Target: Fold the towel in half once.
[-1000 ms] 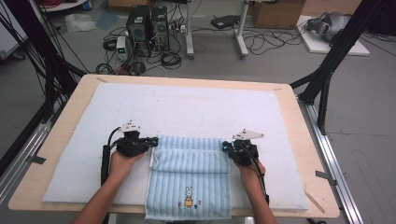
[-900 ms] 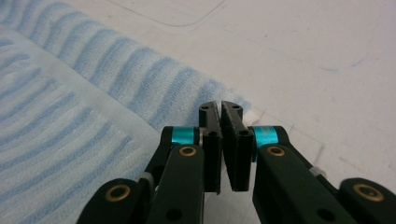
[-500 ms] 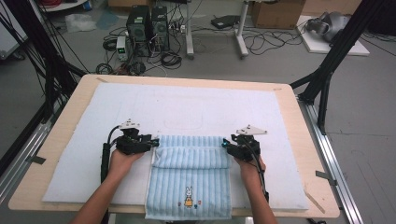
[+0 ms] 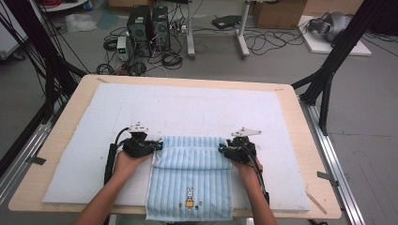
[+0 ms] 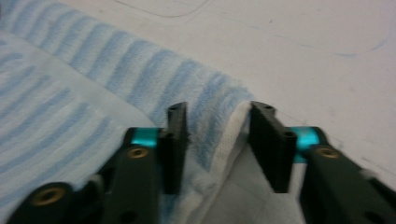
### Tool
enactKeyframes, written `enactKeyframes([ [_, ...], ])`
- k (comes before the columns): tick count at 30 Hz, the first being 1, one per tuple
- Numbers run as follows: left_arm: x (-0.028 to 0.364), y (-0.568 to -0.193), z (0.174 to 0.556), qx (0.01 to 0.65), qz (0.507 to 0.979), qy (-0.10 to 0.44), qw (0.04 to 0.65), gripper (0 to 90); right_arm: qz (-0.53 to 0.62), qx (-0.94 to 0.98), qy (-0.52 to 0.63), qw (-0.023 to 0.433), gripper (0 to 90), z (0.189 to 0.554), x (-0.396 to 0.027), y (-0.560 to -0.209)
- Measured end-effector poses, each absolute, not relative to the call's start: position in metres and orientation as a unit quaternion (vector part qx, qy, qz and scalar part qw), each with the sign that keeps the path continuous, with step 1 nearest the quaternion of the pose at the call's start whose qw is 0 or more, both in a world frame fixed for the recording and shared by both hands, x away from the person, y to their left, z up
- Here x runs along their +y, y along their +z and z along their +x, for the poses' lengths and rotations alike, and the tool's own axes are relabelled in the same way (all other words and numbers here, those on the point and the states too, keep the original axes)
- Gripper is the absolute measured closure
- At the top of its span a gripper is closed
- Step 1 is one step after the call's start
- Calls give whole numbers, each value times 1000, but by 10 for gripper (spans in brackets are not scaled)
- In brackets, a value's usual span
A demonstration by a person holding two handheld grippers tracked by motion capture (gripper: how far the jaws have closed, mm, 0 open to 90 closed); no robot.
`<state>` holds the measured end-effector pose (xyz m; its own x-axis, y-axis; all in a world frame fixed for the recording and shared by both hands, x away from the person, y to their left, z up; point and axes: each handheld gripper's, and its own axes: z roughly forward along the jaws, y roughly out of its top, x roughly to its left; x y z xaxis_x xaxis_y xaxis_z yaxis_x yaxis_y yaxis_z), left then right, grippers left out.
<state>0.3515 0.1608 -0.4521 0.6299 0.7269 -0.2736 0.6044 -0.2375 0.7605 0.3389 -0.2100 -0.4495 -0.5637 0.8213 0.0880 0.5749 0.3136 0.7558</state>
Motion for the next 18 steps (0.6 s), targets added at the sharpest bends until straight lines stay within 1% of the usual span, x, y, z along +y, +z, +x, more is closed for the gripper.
enactKeyframes([
  [1, 162, -452, 353, 429, 781, 62, 450, 851, 430, 800, 392, 146, 804, 339, -209, -449],
  [3, 164, -451, 357, 444, 773, 53, 450, 852, 423, 807, 383, 150, 827, 339, -206, -447],
  [6, 166, -447, 365, 454, 762, 60, 458, 855, 428, 804, 383, 154, 834, 345, -207, -446],
  [8, 167, -447, 370, 463, 753, 62, 464, 856, 430, 801, 384, 164, 834, 349, -207, -445],
  [10, 166, -447, 376, 459, 758, 68, 458, 856, 431, 797, 386, 171, 835, 354, -206, -444],
  [15, 168, -441, 387, 445, 742, 89, 494, 856, 437, 788, 393, 185, 834, 369, -206, -440],
  [18, 169, -438, 395, 437, 746, 95, 494, 856, 436, 782, 399, 197, 834, 377, -206, -437],
])
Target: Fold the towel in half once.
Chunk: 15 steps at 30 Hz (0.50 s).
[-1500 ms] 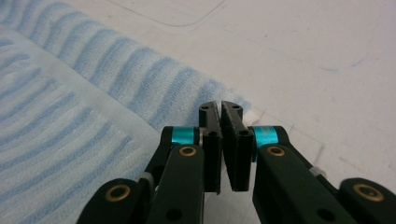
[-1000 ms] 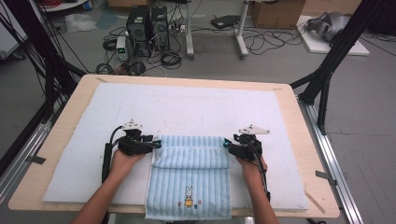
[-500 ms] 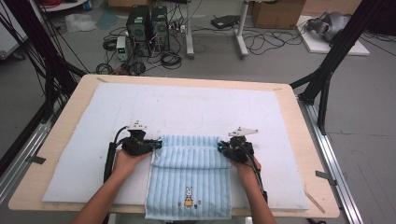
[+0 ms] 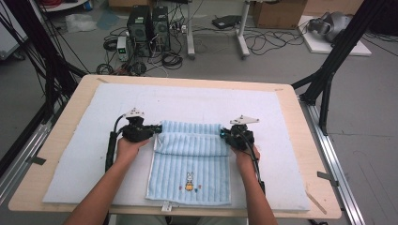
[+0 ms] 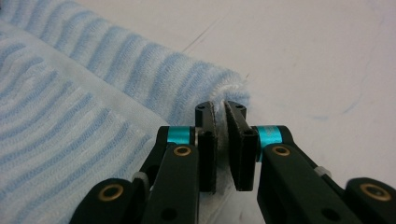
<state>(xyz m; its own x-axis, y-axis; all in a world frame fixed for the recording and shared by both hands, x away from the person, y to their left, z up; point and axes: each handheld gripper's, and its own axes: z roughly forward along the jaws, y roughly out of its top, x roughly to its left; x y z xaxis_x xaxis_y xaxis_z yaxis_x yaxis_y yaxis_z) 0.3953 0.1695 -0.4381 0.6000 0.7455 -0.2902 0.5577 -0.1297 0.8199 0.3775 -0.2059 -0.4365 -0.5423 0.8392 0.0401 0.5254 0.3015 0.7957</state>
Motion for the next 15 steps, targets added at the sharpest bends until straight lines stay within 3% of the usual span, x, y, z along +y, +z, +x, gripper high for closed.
enactKeyframes([
  [15, 174, -447, 424, 430, 739, 105, 507, 857, 438, 779, 389, 225, 833, 409, -196, -437],
])
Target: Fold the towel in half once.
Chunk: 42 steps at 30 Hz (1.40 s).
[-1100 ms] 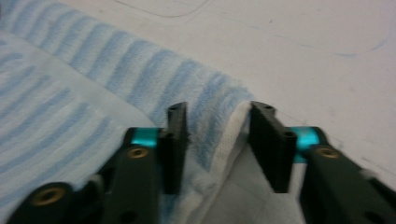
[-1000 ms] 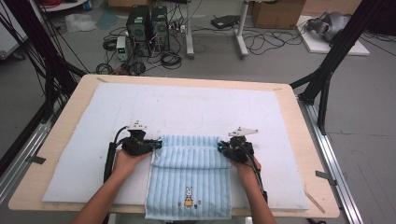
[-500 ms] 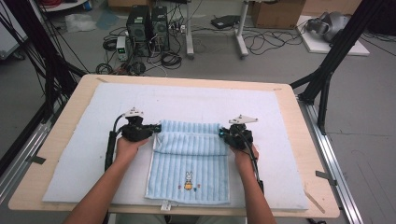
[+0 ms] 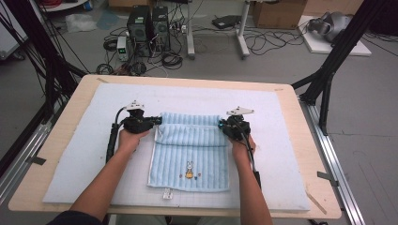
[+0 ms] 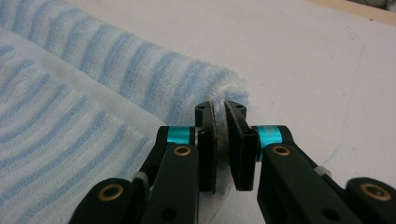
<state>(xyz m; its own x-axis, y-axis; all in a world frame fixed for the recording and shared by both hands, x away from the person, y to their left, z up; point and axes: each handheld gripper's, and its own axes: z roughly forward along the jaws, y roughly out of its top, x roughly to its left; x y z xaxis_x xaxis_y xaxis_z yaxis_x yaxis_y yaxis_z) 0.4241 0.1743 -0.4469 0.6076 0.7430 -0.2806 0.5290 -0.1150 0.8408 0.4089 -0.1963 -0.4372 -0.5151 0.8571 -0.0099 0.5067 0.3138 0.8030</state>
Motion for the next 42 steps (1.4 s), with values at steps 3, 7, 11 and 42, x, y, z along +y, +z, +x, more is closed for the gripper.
enactKeyframes([
  [3, 174, -448, 425, 433, 740, 106, 503, 853, 444, 778, 386, 219, 832, 410, -196, -441],
  [7, 177, -448, 425, 467, 728, 110, 490, 652, 449, 775, 387, 217, 779, 410, -197, -441],
  [11, 187, -445, 421, 475, 712, 112, 505, 585, 457, 768, 395, 216, 649, 408, -202, -436],
  [42, 146, -446, 397, 362, 814, 145, 431, 746, 474, 751, 421, 183, 609, 384, -226, -418],
])
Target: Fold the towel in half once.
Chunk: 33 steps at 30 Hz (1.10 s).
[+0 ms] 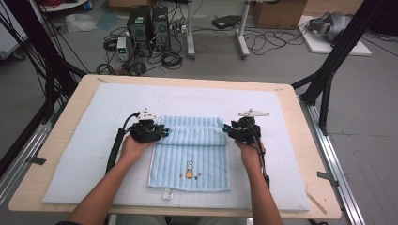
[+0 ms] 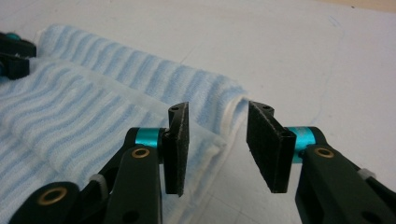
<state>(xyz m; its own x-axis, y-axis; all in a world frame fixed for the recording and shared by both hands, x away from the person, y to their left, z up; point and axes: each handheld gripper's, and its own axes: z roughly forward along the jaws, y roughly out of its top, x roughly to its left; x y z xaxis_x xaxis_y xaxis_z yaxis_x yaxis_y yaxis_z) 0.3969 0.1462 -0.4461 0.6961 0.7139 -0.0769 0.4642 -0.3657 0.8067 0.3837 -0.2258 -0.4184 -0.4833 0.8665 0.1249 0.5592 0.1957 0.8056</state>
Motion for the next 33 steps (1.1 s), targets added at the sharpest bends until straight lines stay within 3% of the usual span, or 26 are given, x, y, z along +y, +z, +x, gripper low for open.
enactKeyframes([
  [3, 146, -443, 395, 358, 815, 150, 430, 841, 479, 746, 425, 183, 633, 384, -229, -418],
  [10, 152, -435, 389, 359, 802, 136, 458, 854, 468, 779, 387, 155, 628, 395, -213, -426],
  [12, 153, -434, 388, 359, 797, 133, 467, 855, 469, 788, 371, 141, 669, 397, -210, -433],
  [14, 156, -434, 385, 362, 790, 128, 479, 856, 465, 796, 364, 129, 813, 397, -209, -435],
  [15, 157, -434, 384, 362, 789, 125, 481, 856, 460, 800, 362, 131, 821, 396, -209, -435],
  [33, 172, -432, 353, 361, 762, 96, 529, 856, 429, 795, 405, 142, 826, 363, -221, -420],
])
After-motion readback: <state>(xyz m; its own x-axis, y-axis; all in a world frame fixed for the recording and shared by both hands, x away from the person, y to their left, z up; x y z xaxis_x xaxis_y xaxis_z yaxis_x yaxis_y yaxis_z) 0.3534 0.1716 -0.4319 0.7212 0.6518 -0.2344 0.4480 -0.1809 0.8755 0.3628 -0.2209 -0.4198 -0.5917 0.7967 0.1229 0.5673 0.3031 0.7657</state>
